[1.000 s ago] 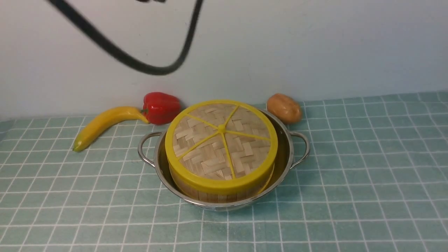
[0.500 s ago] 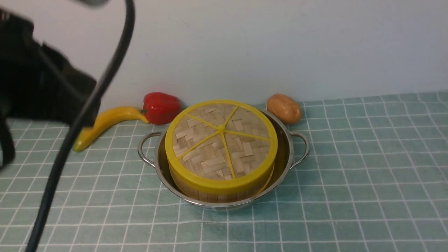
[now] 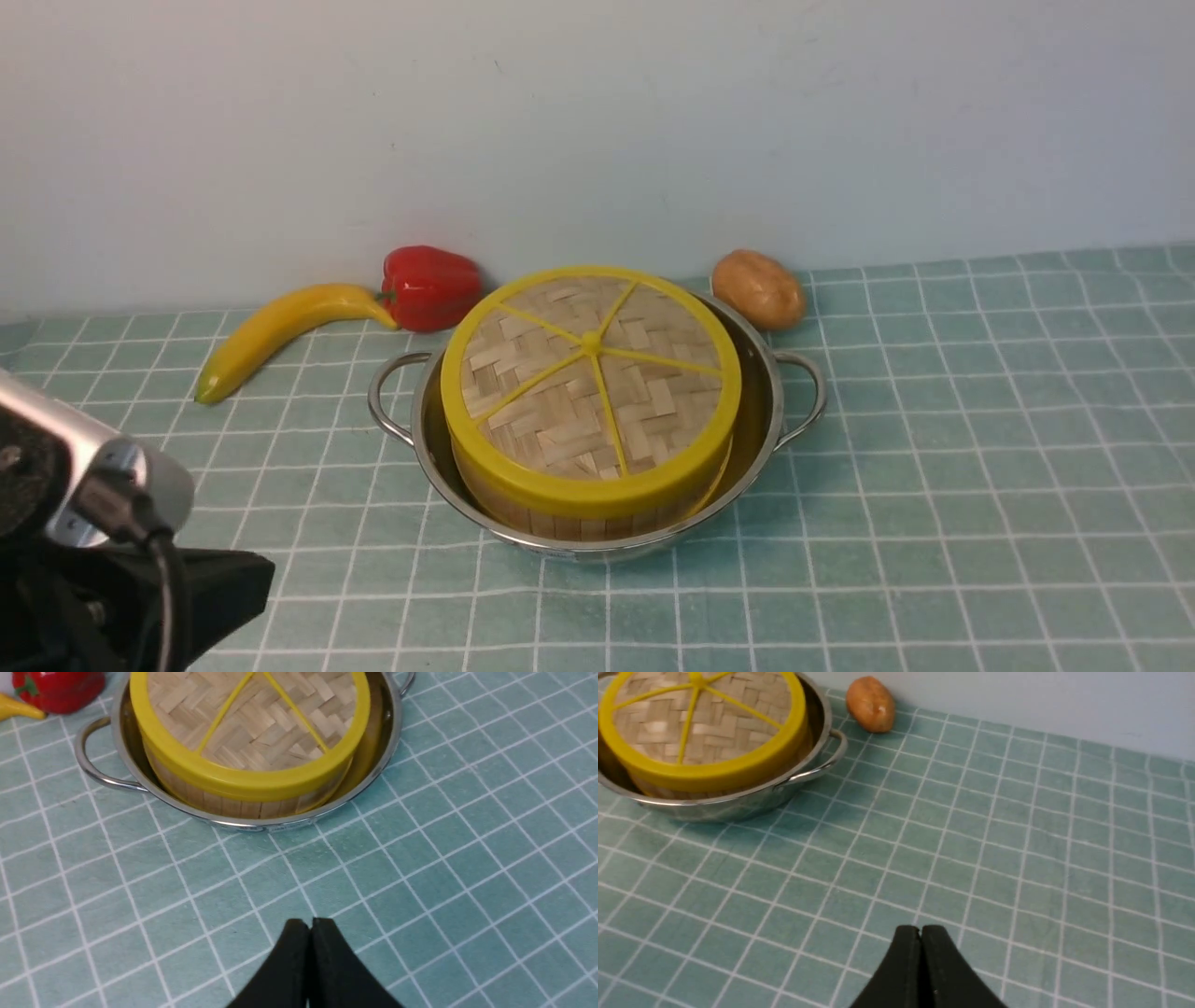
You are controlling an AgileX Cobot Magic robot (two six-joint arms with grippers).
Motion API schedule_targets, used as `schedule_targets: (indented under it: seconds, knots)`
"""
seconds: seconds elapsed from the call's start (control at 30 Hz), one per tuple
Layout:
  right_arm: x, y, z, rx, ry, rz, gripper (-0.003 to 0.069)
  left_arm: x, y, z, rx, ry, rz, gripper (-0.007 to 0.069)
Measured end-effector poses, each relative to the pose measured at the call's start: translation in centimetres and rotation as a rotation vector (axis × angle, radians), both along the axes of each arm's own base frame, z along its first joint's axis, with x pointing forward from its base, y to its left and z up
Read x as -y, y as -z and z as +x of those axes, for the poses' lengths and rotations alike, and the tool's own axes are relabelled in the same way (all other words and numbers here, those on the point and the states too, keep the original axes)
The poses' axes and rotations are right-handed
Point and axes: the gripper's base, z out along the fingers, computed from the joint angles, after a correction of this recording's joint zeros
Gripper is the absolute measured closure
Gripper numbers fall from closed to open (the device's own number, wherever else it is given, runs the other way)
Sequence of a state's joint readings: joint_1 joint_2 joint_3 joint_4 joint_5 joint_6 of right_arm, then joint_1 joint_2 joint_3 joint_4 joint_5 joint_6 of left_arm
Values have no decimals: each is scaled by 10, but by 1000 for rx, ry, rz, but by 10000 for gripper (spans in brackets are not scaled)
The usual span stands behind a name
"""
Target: Place the steamer in the pot on the blue tablecloth, and put the lid on the steamer.
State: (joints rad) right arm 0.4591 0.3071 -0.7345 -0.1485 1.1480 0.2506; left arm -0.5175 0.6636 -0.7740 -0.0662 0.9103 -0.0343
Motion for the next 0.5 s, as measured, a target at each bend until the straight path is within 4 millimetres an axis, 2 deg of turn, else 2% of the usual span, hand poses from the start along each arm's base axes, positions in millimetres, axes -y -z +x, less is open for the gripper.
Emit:
schedule_targets:
  seconds: [0.37,0.5]
  knots:
    - [-14,2,-6,-73,-91,150,654,0,1,0,-6,0,0,613]
    - [-18,1,-8,-99,-124,202,641,-14,-3,-5,117,-8,86,602]
